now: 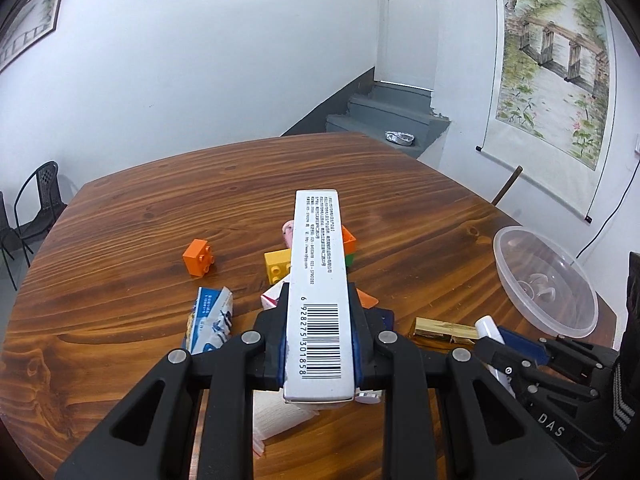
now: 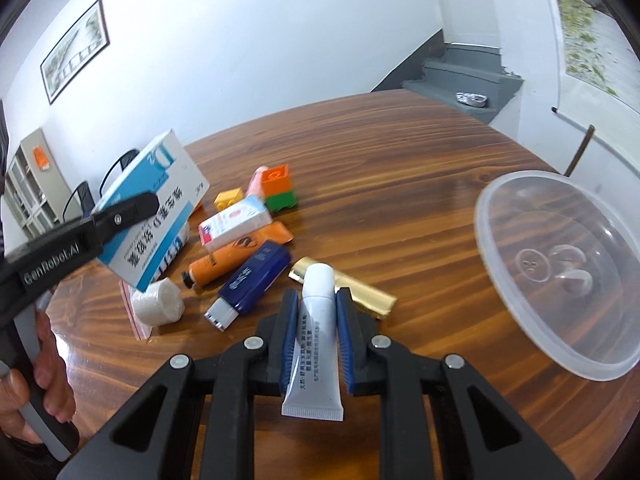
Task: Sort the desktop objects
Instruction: 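Carry the medicine box and white tube over the clear bowl with both grippers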
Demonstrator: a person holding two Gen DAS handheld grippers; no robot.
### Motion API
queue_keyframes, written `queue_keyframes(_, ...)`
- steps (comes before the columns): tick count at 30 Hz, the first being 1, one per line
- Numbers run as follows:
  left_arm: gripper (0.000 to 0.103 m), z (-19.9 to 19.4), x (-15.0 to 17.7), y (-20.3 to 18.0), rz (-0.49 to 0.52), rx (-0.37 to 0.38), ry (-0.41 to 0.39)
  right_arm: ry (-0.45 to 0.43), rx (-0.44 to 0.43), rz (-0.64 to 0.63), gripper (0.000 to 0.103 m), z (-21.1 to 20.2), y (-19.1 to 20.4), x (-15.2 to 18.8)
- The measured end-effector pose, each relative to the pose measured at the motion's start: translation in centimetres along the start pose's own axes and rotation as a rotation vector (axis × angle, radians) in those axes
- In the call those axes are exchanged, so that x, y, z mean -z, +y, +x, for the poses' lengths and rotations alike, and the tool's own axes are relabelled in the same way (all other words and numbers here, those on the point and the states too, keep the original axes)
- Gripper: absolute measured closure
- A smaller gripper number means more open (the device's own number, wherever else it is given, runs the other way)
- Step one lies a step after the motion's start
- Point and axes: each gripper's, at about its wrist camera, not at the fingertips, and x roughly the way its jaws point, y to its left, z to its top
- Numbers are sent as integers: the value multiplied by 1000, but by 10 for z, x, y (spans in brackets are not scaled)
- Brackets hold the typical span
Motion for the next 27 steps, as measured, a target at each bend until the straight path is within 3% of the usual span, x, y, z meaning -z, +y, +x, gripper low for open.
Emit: queue_keyframes(27,78,23,-16,-100,115,82,6,-182,121,156,82,-53,-97,-10)
